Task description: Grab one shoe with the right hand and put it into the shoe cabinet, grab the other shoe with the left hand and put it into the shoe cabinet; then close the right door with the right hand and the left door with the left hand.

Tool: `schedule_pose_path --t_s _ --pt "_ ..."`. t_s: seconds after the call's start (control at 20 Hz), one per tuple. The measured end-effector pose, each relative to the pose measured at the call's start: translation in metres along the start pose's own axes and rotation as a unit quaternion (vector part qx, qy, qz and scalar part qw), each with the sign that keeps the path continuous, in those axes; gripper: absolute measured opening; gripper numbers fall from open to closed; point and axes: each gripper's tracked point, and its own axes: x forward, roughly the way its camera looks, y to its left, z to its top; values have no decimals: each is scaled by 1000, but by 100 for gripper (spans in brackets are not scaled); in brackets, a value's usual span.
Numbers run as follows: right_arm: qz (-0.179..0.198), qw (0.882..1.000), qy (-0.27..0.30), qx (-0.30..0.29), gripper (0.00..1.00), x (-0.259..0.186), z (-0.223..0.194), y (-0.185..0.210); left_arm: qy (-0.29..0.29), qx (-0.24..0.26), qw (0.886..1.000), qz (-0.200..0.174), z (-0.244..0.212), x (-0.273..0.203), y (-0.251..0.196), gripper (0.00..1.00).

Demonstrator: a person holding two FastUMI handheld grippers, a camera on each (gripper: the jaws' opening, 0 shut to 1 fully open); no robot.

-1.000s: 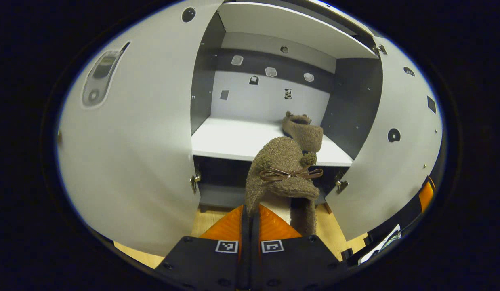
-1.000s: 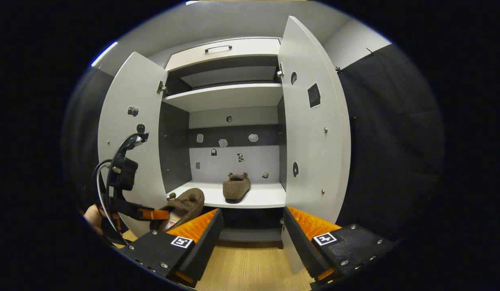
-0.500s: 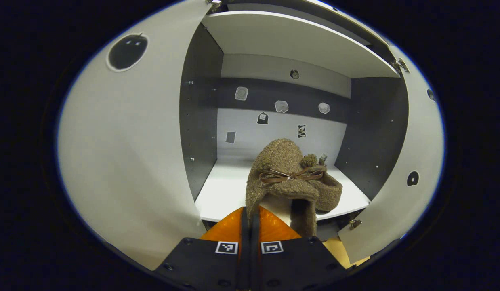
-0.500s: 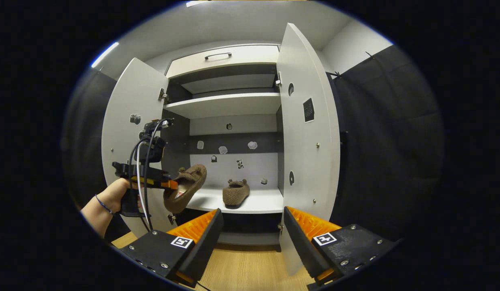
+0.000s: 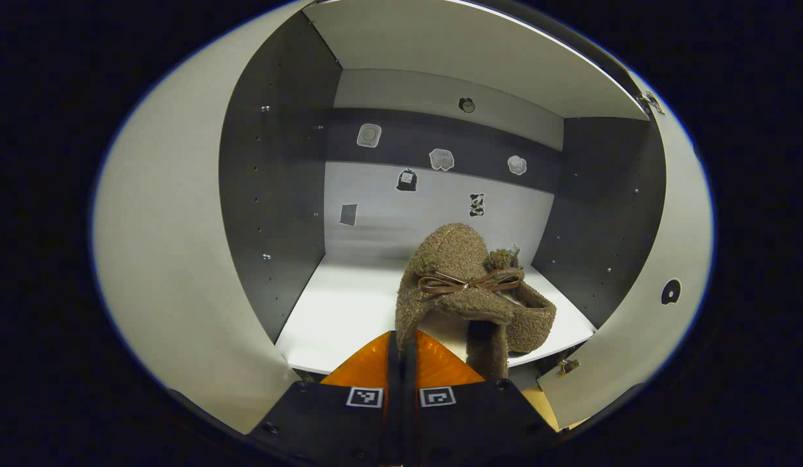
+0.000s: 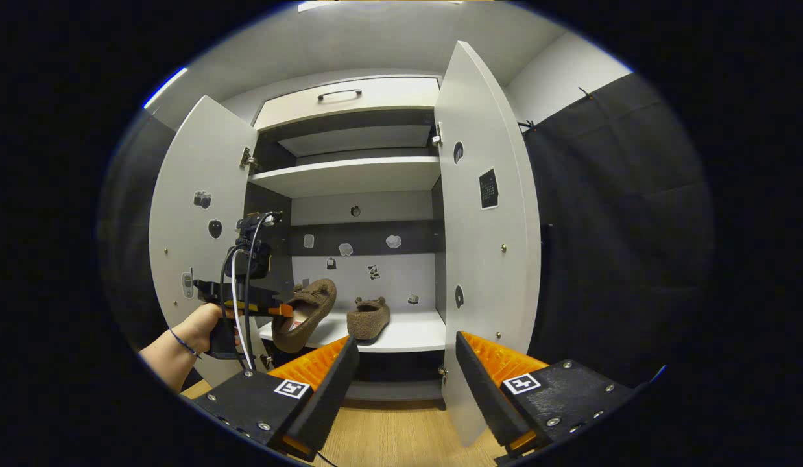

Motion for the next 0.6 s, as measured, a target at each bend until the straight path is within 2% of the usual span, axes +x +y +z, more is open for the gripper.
schedule_pose_path --t_s 0.15,0.35,0.6 --pt "-2 1000 1 5 93 2 0 10 8 -30 999 -10 10 11 7 7" --pt "-2 1000 -3 1 92 7 6 14 22 -33 999 8 19 45 20 6" --pt "-16 1000 3 1 92 7 3 3 59 -54 996 24 8 76 27 7"
